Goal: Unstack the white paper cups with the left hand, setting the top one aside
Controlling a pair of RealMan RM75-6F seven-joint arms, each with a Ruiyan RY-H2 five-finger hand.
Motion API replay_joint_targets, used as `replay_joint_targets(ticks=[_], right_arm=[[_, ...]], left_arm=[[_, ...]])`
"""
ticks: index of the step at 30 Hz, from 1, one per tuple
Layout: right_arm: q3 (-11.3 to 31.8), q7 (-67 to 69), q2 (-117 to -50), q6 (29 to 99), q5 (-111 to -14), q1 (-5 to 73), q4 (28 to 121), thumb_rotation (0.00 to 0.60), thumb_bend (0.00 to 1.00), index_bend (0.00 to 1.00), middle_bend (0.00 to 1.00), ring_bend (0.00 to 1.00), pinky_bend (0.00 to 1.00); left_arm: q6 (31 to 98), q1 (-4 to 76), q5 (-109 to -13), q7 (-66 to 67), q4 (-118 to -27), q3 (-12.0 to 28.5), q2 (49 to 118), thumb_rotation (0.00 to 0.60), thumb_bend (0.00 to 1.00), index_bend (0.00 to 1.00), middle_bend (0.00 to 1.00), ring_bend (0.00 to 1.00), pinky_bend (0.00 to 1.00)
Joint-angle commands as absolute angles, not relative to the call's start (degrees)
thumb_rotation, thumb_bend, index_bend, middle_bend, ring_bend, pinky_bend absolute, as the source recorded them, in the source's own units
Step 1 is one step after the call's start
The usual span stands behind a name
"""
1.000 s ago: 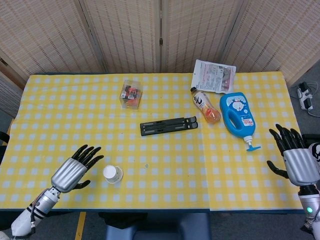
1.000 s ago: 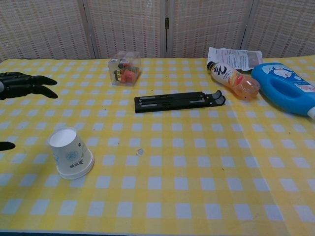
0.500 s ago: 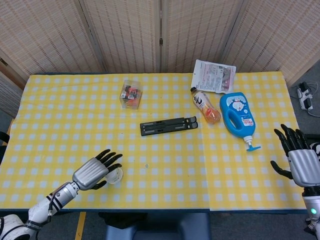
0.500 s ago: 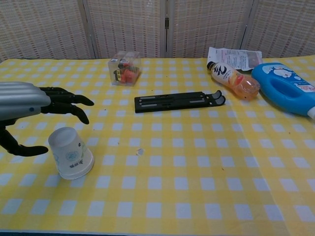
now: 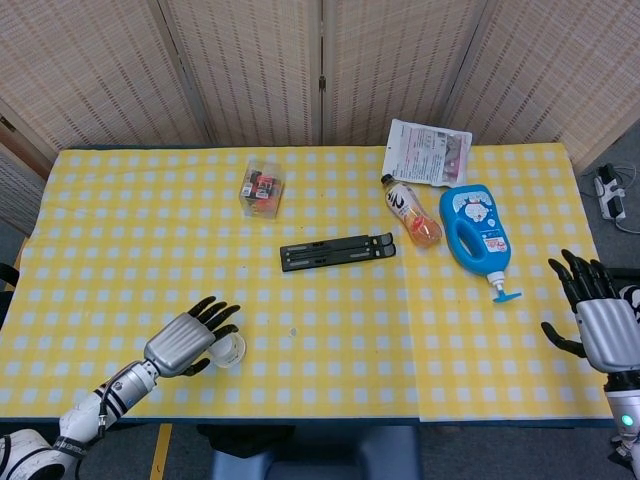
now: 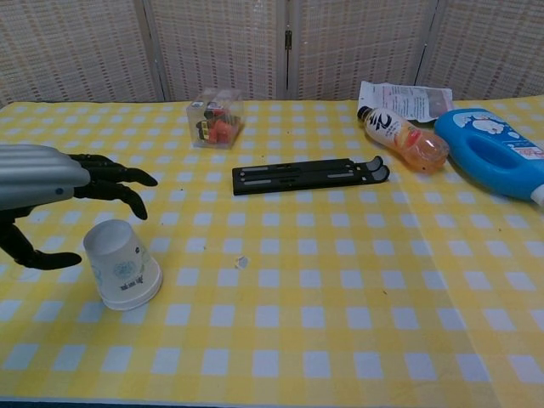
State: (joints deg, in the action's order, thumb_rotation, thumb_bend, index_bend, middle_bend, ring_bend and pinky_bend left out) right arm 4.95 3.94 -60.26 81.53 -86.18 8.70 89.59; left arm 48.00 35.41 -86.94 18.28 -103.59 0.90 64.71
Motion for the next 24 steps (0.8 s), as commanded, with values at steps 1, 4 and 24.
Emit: replay_joint_targets(ticks=[1, 4, 24], right_arm=[[4.9, 4.1, -60.3, 81.6, -86.2, 8.7, 89.5, 0.6, 0.29, 0.0, 0.0, 0.05, 0.0], [4.9, 4.4, -60.4, 81.7, -86.3, 8.6, 89.2, 0.6, 0.3, 0.0, 0.0, 0.05, 0.0], [4.8, 5.2, -60.7, 81.2, -85.8, 8.7, 88.3, 0.6, 0.29, 0.0, 0.0, 0.04, 0.0]], left_arm=[[47.9, 35.7, -86.6, 18.5, -103.6, 0.8, 64.9, 0.6, 0.41, 0.25, 0.05, 0.05, 0.0], [47.9, 36.1, -86.2, 18.6, -103.3, 0.9, 65.4, 0.6, 0.41, 0.25, 0.05, 0.05, 0.0], [48.7, 37.2, -84.2, 19.4, -102.1, 0.3, 66.7, 0.6, 0.41, 0.29, 0.06, 0.06, 0.01]])
